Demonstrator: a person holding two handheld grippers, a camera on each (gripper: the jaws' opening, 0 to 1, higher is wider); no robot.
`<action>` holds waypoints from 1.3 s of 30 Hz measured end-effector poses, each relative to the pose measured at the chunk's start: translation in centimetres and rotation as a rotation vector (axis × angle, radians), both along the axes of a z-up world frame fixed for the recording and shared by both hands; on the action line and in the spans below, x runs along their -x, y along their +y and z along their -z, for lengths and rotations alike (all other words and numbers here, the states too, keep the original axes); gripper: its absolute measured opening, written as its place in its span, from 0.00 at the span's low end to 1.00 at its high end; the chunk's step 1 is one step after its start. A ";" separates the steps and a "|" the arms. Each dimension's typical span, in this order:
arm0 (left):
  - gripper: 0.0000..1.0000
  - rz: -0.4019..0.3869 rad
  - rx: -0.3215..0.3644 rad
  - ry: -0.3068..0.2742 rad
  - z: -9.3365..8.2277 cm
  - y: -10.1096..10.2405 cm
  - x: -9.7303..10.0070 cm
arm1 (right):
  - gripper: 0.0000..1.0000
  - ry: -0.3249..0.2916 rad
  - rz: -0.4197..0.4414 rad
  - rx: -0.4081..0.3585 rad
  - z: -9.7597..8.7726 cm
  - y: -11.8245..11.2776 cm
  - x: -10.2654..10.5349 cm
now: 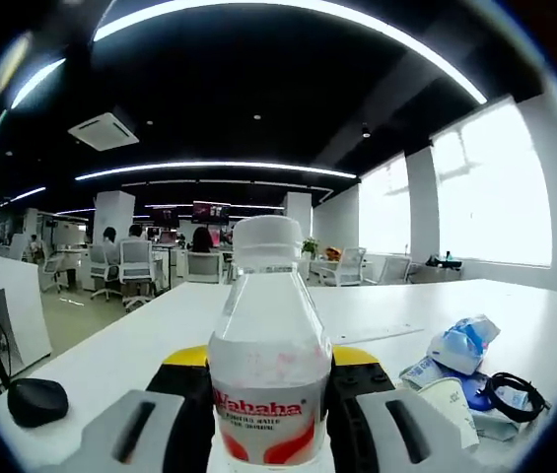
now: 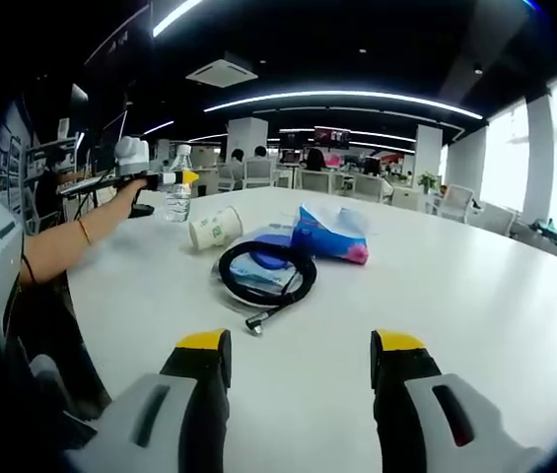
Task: Arrange the tabletop items into an orderly group along one side of the table until the central work area is clear of visible clutter.
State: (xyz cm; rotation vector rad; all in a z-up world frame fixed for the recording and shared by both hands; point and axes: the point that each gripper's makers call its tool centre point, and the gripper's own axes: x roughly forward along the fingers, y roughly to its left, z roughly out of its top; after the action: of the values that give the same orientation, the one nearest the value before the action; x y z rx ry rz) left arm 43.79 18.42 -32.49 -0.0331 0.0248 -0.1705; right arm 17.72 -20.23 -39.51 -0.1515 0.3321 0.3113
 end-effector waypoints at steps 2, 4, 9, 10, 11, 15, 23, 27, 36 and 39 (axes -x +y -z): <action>0.41 -0.003 -0.006 -0.002 0.1 0.1 -0.3 | 0.55 0.004 0.010 -0.001 0.0 -0.4 -0.2; 0.41 -0.003 -0.002 0.001 0.3 0.2 -0.6 | 0.55 0.006 0.014 0.002 0.0 -0.5 -0.4; 0.41 -0.016 -0.017 -0.004 0.6 0.4 -0.8 | 0.55 0.002 0.009 0.000 -0.2 -0.3 -0.7; 0.41 -0.016 -0.022 -0.010 0.6 0.5 -0.8 | 0.55 0.002 0.008 0.002 -0.2 -0.2 -0.8; 0.41 -0.016 -0.025 -0.009 0.6 0.5 -0.8 | 0.55 0.003 0.007 0.004 -0.1 -0.1 -0.9; 0.42 -0.013 -0.024 -0.006 0.9 0.6 -0.8 | 0.54 0.009 0.000 0.003 0.0 0.2 -1.0; 0.42 -0.019 0.013 -0.028 1.7 0.6 -0.5 | 0.54 0.015 -0.014 0.007 0.1 0.7 -1.1; 0.42 -0.024 0.014 -0.029 1.8 0.7 -0.3 | 0.54 0.015 -0.015 0.008 0.2 0.8 -1.0; 0.42 -0.111 -0.063 0.000 2.1 0.4 1.0 | 0.54 0.018 -0.013 0.003 0.3 0.6 -0.9; 0.42 -0.124 -0.059 -0.003 2.1 0.7 1.0 | 0.54 0.020 -0.019 0.002 0.4 0.8 -0.9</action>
State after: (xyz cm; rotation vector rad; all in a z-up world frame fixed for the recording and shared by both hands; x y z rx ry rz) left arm 42.81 19.14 -34.54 0.0243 0.0242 -0.0454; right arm 18.58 -19.47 -39.92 -0.1536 0.3511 0.3314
